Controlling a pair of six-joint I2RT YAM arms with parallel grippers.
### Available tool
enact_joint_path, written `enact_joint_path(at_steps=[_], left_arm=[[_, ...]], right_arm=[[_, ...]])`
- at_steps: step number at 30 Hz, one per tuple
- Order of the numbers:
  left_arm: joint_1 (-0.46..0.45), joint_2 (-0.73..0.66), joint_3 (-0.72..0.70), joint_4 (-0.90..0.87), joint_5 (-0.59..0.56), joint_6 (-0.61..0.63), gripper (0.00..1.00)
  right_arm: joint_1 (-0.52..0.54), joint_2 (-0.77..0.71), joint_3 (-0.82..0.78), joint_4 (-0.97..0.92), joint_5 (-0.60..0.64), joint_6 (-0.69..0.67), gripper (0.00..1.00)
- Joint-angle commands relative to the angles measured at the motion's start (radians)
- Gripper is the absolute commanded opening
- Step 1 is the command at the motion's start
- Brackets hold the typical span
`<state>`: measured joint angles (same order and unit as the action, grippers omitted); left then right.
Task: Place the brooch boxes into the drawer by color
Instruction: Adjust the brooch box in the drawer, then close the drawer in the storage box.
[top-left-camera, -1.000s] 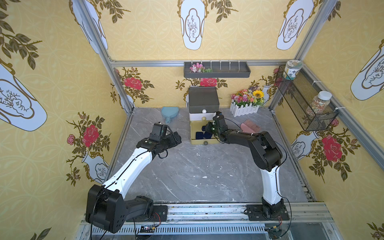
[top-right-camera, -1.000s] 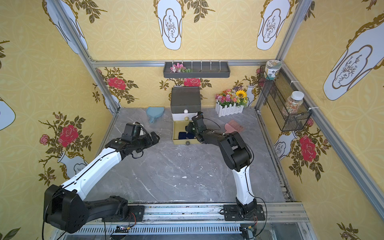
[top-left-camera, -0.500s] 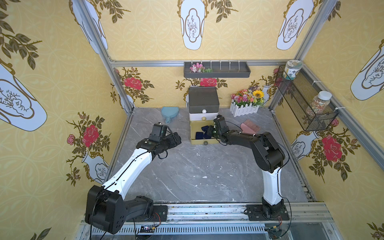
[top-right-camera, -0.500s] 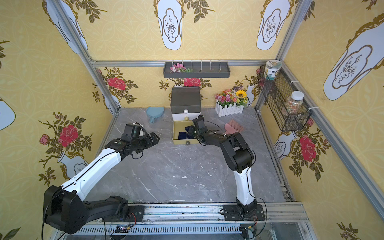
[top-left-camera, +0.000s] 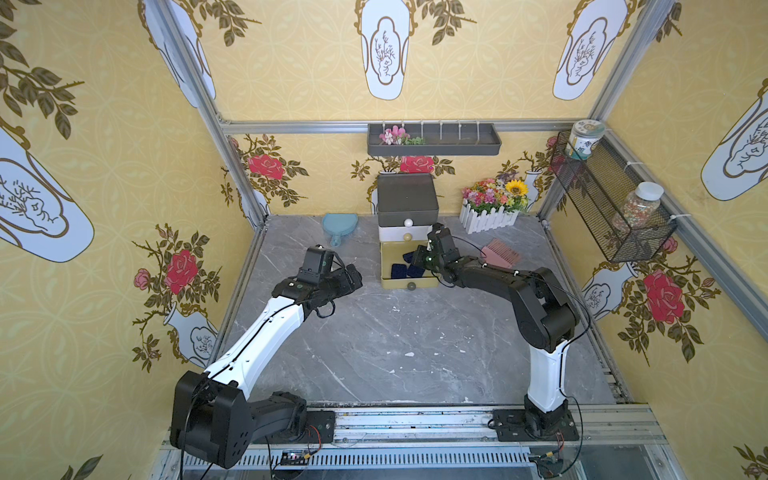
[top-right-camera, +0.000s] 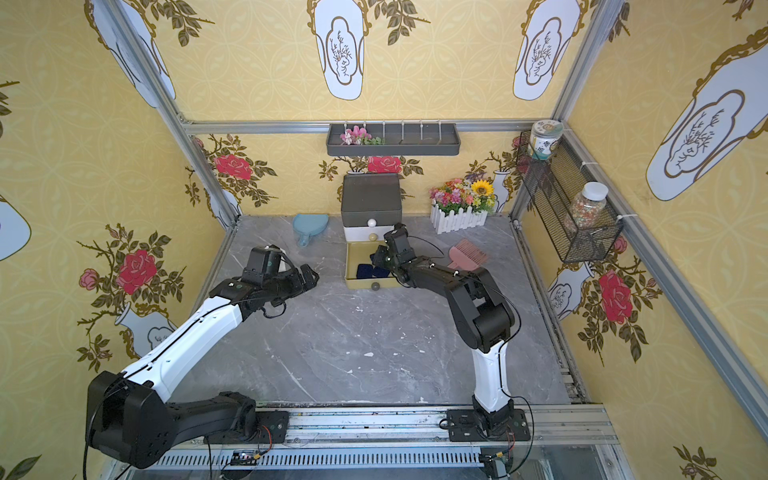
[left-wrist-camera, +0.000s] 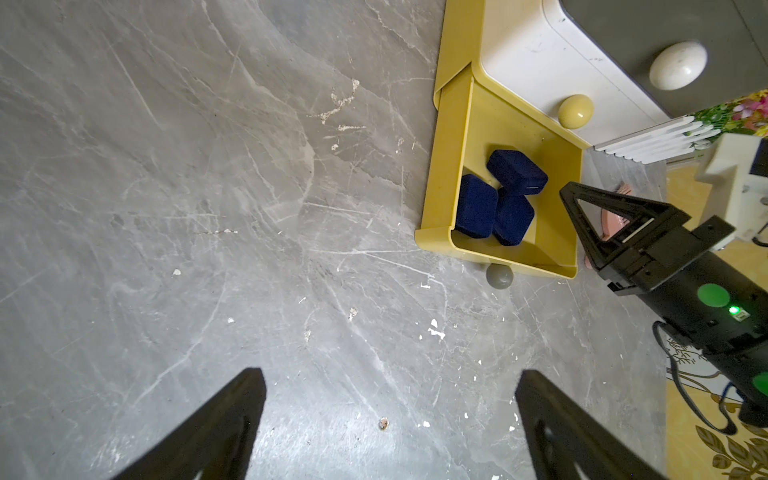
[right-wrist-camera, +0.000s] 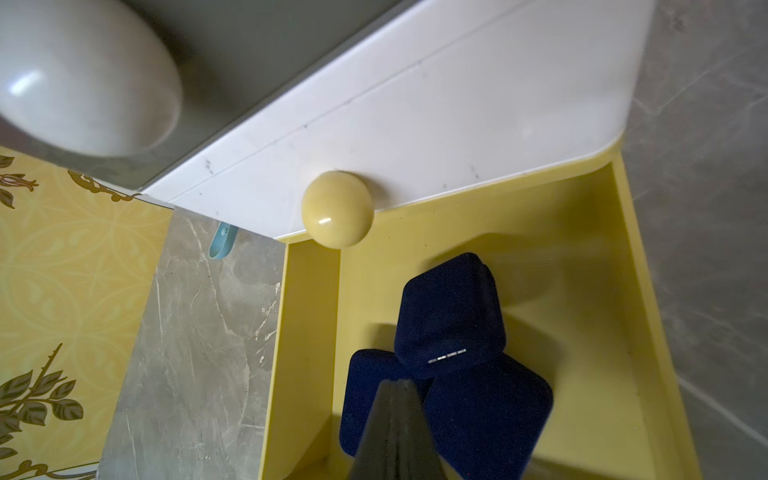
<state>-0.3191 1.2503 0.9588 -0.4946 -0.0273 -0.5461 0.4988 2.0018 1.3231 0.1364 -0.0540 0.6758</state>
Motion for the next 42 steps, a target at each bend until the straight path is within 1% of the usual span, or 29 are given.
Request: enact_joint_path(at_steps=[1, 8, 19, 22, 25, 27, 29, 32, 36, 40, 42], left_arm=[[0.002, 0.001, -0.005, 0.019, 0.003, 0.010, 1.00], [0.002, 0.014, 0.000, 0.020, 0.003, 0.017, 1.00], [0.023, 0.055, 0.004, 0.026, 0.003, 0.041, 1.00], [0.030, 0.075, 0.008, 0.028, 0.005, 0.044, 1.00], [0.032, 0.088, 0.012, 0.031, 0.011, 0.045, 1.00], [0.032, 0.092, 0.015, 0.032, 0.018, 0.043, 1.00], [0.032, 0.087, 0.012, 0.035, 0.021, 0.038, 1.00], [0.032, 0.070, 0.008, 0.038, 0.025, 0.032, 1.00], [0.033, 0.037, -0.003, 0.044, 0.027, 0.023, 1.00], [0.033, -0.005, -0.023, 0.052, 0.023, 0.017, 1.00], [0.033, -0.020, -0.031, 0.055, 0.022, 0.012, 1.00]], right_arm=[[0.010, 0.000, 0.006, -0.036, 0.005, -0.003, 0.05], [0.009, 0.051, 0.044, -0.046, 0.009, 0.006, 0.04], [-0.003, 0.203, 0.193, -0.033, 0.032, 0.019, 0.04], [-0.003, 0.216, 0.215, -0.012, 0.033, 0.015, 0.05], [-0.002, 0.199, 0.213, 0.002, 0.031, 0.006, 0.06], [0.000, 0.165, 0.184, 0.021, 0.027, 0.000, 0.09], [0.002, 0.115, 0.134, 0.044, 0.022, -0.006, 0.14], [0.009, 0.025, 0.060, 0.064, 0.016, -0.013, 0.29], [0.017, -0.110, -0.063, 0.076, 0.010, -0.017, 0.43], [0.046, -0.239, -0.209, 0.072, -0.013, -0.032, 0.51], [0.075, -0.288, -0.257, 0.035, -0.002, -0.062, 0.52]])
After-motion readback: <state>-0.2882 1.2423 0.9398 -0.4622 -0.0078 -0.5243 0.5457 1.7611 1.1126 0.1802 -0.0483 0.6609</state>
